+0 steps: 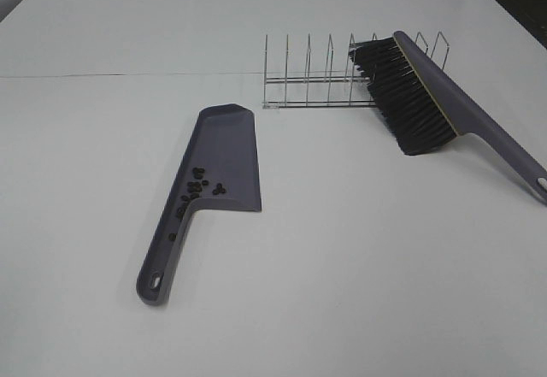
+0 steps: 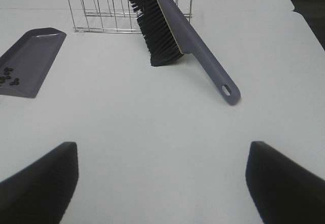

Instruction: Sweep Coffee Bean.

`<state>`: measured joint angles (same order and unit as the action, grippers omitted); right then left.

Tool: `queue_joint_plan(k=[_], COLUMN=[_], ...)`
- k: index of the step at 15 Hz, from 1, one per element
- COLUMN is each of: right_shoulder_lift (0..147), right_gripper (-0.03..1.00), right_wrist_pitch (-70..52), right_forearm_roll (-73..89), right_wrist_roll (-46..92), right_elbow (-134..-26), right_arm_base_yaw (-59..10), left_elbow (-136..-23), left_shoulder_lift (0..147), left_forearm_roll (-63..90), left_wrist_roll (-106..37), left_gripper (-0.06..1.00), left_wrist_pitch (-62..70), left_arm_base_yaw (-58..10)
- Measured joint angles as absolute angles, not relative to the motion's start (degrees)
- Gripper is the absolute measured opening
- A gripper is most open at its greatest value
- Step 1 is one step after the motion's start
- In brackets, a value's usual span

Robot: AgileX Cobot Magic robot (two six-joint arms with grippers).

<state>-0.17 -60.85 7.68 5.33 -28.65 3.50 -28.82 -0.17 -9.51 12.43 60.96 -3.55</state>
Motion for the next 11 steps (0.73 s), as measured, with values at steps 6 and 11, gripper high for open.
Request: queue_joint_plan(k=[6, 11], right_shoulder_lift=[-0.17, -0.17], right_gripper=[0.79, 0.79], right_wrist_pitch=[-60.85, -60.85], right_forearm_roll=[7.73, 7.85], right_wrist_roll=[5.33, 5.33], right_elbow=[-28.65, -28.65], right_arm_base_yaw=[3.50, 3.50], left_elbow=[-28.82, -28.82], left_shoulder_lift=[-0.17, -0.17], left_forearm_roll=[-9.51, -9.51], left_wrist_roll=[12.43, 12.43], left_gripper=[0.71, 0.71], left_wrist_pitch=[60.96, 60.96], left_arm_base_yaw=[-3.55, -3.55])
